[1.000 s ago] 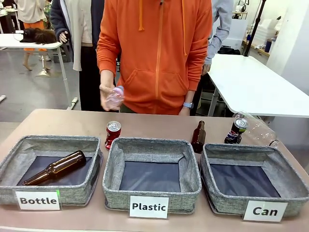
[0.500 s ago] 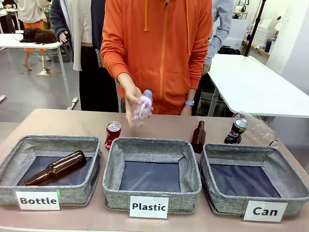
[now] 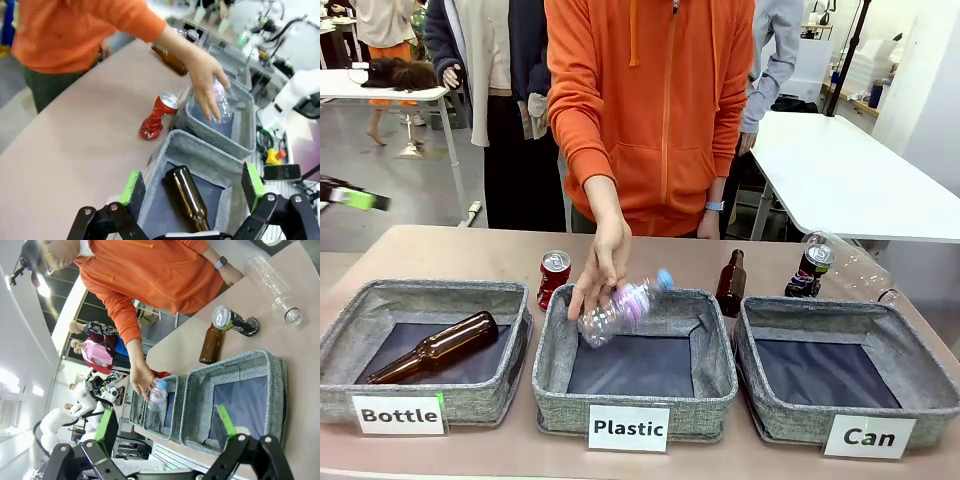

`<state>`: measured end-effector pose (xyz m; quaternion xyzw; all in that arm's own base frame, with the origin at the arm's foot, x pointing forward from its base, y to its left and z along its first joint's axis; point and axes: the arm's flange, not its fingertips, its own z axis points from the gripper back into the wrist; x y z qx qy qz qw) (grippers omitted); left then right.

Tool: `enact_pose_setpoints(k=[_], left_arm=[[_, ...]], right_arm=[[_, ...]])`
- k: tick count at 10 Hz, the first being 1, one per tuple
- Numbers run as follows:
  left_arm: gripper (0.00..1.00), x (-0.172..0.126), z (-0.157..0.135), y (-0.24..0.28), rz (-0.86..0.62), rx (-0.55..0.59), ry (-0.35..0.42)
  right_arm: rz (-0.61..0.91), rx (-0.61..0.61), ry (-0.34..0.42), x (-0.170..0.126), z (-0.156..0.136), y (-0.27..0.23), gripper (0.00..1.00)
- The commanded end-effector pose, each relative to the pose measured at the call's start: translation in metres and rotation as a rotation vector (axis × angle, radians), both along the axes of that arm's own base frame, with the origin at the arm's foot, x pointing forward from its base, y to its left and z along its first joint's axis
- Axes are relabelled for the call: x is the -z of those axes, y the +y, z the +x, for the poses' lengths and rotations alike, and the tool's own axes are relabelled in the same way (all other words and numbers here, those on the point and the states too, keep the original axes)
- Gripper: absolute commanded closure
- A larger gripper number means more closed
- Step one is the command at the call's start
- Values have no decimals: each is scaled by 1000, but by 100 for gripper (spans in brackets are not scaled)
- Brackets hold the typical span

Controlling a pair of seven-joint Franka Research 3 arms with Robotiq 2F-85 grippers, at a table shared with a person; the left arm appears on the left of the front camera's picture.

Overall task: Sort the can waste into the basket.
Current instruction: Pick up the can waste from the table and place it in the right Fabric basket.

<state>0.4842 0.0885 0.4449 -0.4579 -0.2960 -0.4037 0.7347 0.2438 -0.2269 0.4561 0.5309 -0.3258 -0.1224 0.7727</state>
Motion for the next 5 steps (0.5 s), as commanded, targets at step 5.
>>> enact_pose_setpoints(k=[5], left_arm=[[0, 5, 58, -58, 180, 137, 111]], right_arm=[[4, 0, -39, -1, 1, -1, 0]])
